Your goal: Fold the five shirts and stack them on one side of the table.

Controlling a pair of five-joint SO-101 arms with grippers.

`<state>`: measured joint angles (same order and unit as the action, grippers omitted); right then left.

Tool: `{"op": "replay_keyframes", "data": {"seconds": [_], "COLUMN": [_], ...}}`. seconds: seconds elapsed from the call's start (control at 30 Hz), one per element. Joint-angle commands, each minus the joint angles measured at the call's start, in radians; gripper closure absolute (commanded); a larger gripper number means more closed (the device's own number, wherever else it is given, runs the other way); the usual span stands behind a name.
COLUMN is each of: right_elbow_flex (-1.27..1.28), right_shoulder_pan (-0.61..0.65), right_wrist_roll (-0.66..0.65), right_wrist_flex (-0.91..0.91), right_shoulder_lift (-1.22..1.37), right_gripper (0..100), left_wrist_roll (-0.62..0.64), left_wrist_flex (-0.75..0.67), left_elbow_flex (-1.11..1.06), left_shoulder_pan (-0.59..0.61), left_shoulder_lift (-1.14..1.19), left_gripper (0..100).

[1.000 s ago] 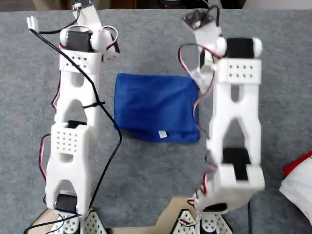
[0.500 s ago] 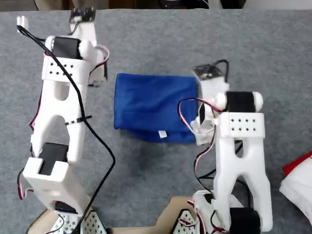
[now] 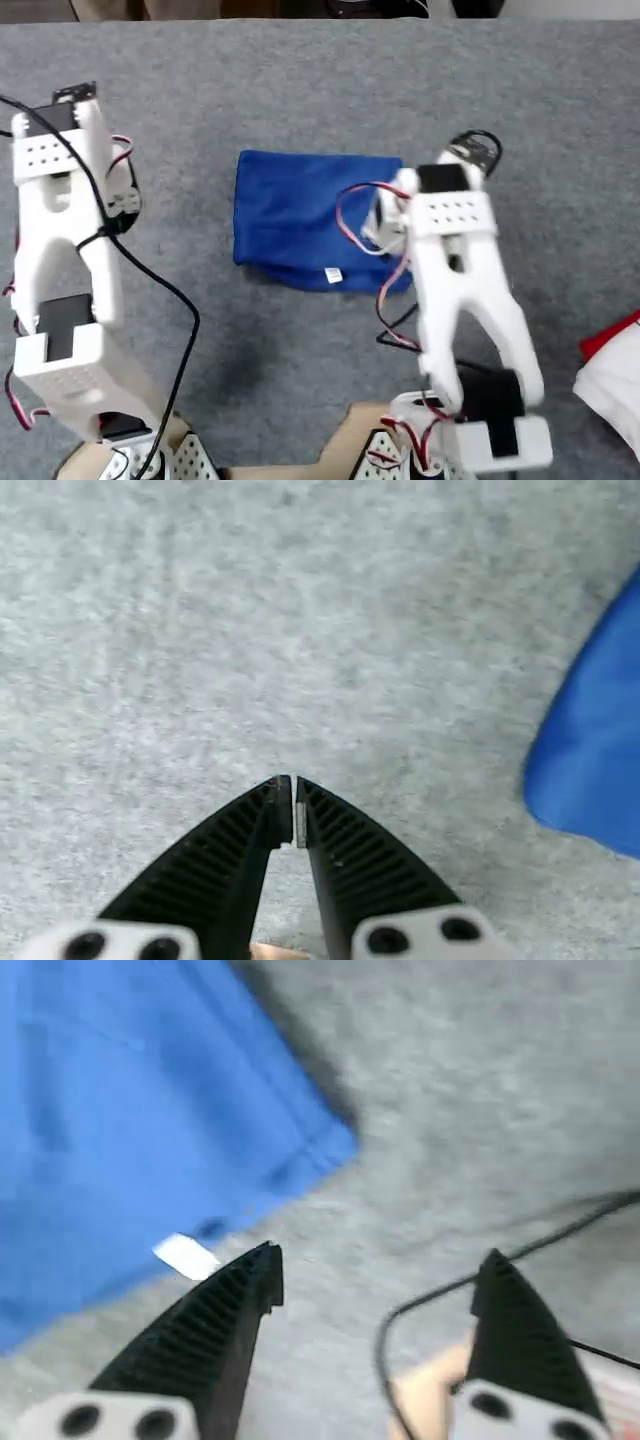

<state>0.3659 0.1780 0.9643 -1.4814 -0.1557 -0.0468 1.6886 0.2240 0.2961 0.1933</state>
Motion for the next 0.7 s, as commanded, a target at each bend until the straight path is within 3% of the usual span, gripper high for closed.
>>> {"op": "replay_keyframes", "data": {"seconds": [0.0,0.2,0.67], "right_elbow_flex": [-0.12,-0.249,-0.605], "right_shoulder_pan": [0.065,0.087,0.104], "right_wrist_roll": [0.112,0.279,0.371], "right_wrist_flex": [0.051,0.101,0.144], "right_shoulder_lift": [0.087,0.3,0.794], "right_gripper": [66.4,66.3,66.6], "left_wrist_roll": [-0.015,-0.015,-0.009], "left_wrist_flex": [-0.003,0.008,0.018], "left_elbow_flex": [-0.002,-0.002,-0.068], "left_shoulder_pan": [0.044,0.081,0.058], "left_shoulder_lift": [-0.062,-0.059,-0.065], "left_gripper": [97,97,97]}}
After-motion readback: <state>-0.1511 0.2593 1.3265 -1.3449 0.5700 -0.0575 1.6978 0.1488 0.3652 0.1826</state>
